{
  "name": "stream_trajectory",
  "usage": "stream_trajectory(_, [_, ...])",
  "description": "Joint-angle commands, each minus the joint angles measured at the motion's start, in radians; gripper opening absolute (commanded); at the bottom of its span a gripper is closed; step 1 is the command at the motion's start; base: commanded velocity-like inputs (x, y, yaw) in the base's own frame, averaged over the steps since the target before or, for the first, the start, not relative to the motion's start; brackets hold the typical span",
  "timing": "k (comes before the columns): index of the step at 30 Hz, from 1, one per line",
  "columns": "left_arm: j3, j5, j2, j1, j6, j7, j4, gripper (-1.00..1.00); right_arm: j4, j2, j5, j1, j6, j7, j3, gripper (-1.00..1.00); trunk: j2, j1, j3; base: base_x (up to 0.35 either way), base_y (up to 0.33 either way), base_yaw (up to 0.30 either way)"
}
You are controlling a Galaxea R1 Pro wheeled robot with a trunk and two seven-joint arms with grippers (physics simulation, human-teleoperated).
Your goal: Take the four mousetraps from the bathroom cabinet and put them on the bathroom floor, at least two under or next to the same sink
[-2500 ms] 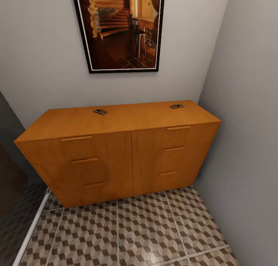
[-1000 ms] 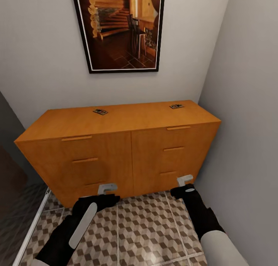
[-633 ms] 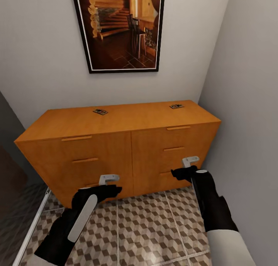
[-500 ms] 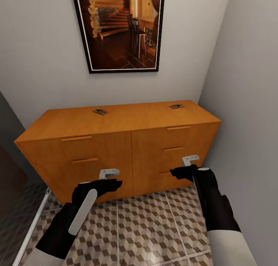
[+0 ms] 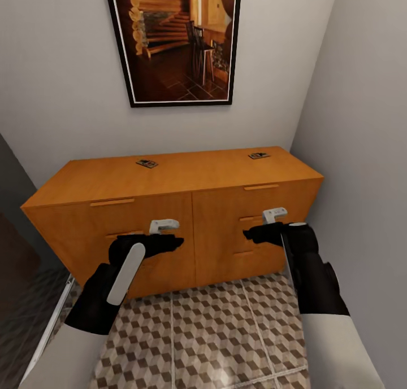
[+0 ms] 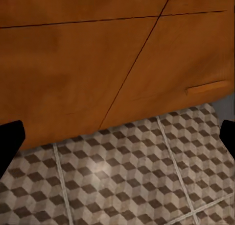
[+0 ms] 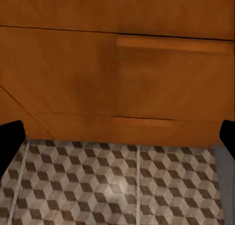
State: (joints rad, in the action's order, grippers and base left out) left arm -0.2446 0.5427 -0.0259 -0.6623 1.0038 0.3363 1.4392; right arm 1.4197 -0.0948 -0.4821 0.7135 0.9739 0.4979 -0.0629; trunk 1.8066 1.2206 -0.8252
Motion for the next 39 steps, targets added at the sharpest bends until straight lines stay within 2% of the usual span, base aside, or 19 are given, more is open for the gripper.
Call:
stream_trajectory(1, [0.000,0.011,-0.001,-0.014,0.004,0.010,0.001,1.00,0.001,0.000,-0.010,0.010,0.006,0.011,0.000,1.00,0.000,0.000,-0.001,0.000,0.000,0.000])
stream_trajectory(6, [0.003,0.013,-0.011,-0.102,0.009,0.009,0.000,1.00,0.002,0.000,-0.010,0.055,0.021,0.013,0.008,1.00,0.000,0.000,-0.001,0.000,0.000,0.000])
stream_trajectory(9, [0.003,0.014,-0.025,-0.167,0.012,0.009,-0.001,1.00,0.000,0.001,-0.012,0.103,0.026,0.013,0.010,1.00,0.000,0.000,-0.001,0.000,0.000,0.000])
stream_trajectory(17, [0.003,0.026,-0.035,-0.272,0.016,0.009,-0.003,1.00,-0.002,0.004,-0.011,0.207,0.029,0.016,0.010,1.00,0.000,0.000,-0.001,0.000,0.000,0.000])
stream_trajectory(19, [0.003,0.043,-0.035,-0.281,0.016,0.009,-0.003,1.00,-0.002,0.004,-0.010,0.222,0.029,0.017,0.010,1.00,0.000,0.000,-0.001,0.000,0.000,0.000])
stream_trajectory(22, [0.002,0.101,-0.036,-0.298,0.016,0.009,-0.003,1.00,-0.002,0.001,-0.008,0.245,0.029,0.022,0.010,1.00,0.000,0.000,-0.001,0.000,0.000,0.000])
stream_trajectory(23, [0.001,0.135,-0.036,-0.310,0.015,0.009,-0.004,1.00,-0.002,0.000,-0.008,0.253,0.029,0.026,0.010,1.00,0.000,0.000,-0.001,0.000,0.000,0.000])
stream_trajectory(27, [0.000,0.206,-0.036,-0.334,0.015,0.010,-0.005,1.00,-0.002,-0.004,-0.007,0.273,0.030,0.032,0.010,1.00,0.000,0.000,-0.001,0.000,0.000,0.000])
stream_trajectory(30, [0.001,0.234,-0.034,-0.355,0.015,0.010,-0.005,1.00,-0.002,-0.005,-0.007,0.298,0.031,0.035,0.011,1.00,0.000,0.000,-0.001,0.000,0.000,0.000])
stream_trajectory(33, [0.003,0.244,-0.030,-0.372,0.015,0.010,-0.007,1.00,-0.003,-0.006,-0.005,0.328,0.031,0.035,0.011,1.00,0.000,0.000,-0.001,0.000,0.000,0.000])
stream_trajectory(39, [0.006,0.246,-0.012,-0.402,0.013,0.012,-0.011,1.00,-0.022,-0.005,-0.006,0.379,0.031,0.035,0.010,1.00,0.000,0.000,-0.001,0.000,0.000,0.000])
